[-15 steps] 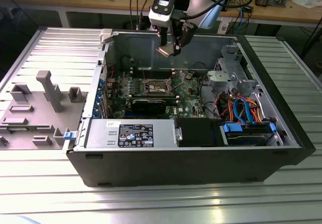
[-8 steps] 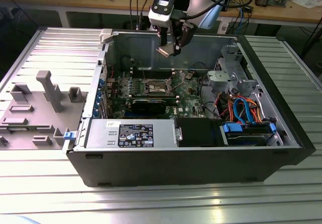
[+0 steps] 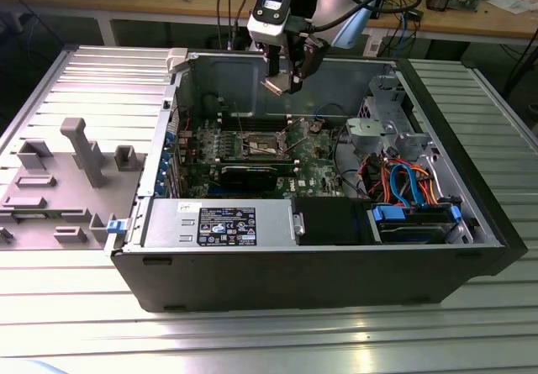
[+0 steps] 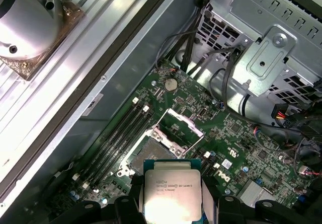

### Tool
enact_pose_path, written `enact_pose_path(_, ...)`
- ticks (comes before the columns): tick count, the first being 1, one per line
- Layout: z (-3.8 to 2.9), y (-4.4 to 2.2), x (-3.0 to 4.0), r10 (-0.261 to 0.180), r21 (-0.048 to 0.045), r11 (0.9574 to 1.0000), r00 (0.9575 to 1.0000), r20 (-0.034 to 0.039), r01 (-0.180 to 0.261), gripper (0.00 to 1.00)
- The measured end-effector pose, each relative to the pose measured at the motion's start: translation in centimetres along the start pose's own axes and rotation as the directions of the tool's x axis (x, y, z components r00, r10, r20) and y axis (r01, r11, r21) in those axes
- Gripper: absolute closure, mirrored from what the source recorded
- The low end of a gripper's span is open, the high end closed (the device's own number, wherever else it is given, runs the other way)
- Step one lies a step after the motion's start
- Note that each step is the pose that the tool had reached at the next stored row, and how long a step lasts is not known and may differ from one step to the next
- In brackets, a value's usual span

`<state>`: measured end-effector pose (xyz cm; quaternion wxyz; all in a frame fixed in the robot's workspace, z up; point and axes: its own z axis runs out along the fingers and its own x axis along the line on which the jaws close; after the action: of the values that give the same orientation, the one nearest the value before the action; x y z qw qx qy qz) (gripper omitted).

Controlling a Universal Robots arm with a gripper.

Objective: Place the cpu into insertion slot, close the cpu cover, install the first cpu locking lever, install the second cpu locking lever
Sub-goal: 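Place the cpu into insertion slot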

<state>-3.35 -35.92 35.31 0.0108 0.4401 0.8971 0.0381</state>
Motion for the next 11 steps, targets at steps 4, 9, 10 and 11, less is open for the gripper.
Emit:
enact_pose_path(4,0.0,0.0,0.0,0.002,0.0,1.0,1.0,0.0002,-0.002,0.46)
enact_pose_path(9,0.0,0.0,0.0,0.01,-0.0001,1.0,1.0,0.0007,-0.01,0.46)
enact_pose_path(10,0.0,0.0,0.0,0.013,-0.0002,0.9999,0.9999,0.0009,-0.013,0.46)
enact_pose_path(11,0.0,0.0,0.0,0.015,-0.0002,0.9999,0.9999,0.0011,-0.015,0.46)
